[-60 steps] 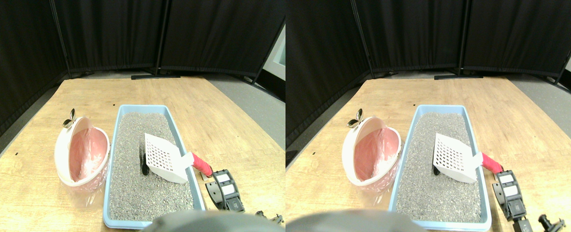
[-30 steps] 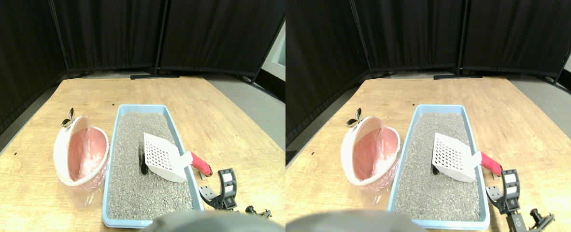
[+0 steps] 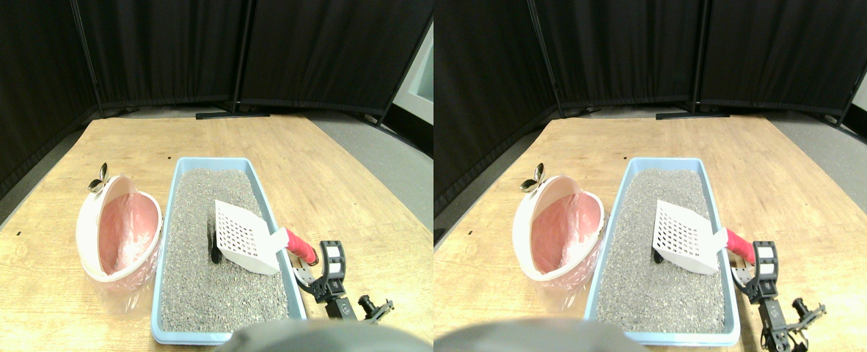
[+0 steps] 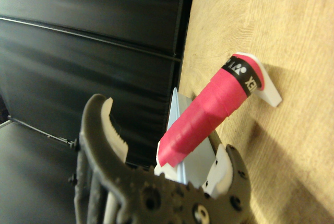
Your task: Scoop (unimanual)
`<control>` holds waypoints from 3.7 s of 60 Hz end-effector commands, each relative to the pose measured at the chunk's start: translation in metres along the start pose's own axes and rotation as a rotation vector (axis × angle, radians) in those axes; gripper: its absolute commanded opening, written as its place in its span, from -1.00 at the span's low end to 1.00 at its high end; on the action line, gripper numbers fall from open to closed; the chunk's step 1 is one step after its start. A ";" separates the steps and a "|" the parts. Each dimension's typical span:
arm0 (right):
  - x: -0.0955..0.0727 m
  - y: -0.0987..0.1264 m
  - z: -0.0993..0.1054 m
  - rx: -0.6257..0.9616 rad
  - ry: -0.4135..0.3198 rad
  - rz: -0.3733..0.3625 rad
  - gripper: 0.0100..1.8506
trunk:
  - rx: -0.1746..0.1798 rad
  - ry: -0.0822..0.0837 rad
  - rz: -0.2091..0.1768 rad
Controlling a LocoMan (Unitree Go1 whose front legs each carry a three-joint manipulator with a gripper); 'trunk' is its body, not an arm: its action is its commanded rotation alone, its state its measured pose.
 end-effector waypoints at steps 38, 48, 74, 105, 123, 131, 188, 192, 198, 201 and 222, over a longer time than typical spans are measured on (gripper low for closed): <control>0.030 -0.013 -0.015 0.031 0.007 -0.056 -0.09 | -0.010 0.006 -0.017; 0.036 -0.016 -0.013 0.054 0.019 -0.073 -0.11 | -0.007 0.002 -0.024; 0.051 -0.026 -0.020 0.106 0.062 -0.091 -0.08 | -0.019 0.010 -0.011; 0.060 -0.024 -0.037 0.117 0.112 -0.080 -0.17 | -0.030 0.010 0.007; 0.062 -0.022 -0.033 0.138 0.034 -0.066 -0.95 | -0.036 0.010 0.009; 0.059 -0.023 -0.027 0.113 0.033 -0.064 -0.95 | -0.039 0.010 0.009; 0.053 -0.017 0.064 -0.219 -0.177 0.137 -0.95 | -0.084 0.006 0.032; 0.055 -0.017 0.072 -0.232 -0.170 0.132 -0.95 | -0.088 0.010 0.035; 0.062 -0.016 0.083 -0.278 -0.173 0.181 -0.95 | -0.101 0.013 0.042; 0.065 -0.015 0.089 -0.304 -0.159 0.180 -0.95 | -0.108 0.016 0.048; 0.087 -0.014 0.098 -0.472 -0.087 0.237 -0.82 | -0.167 0.036 0.106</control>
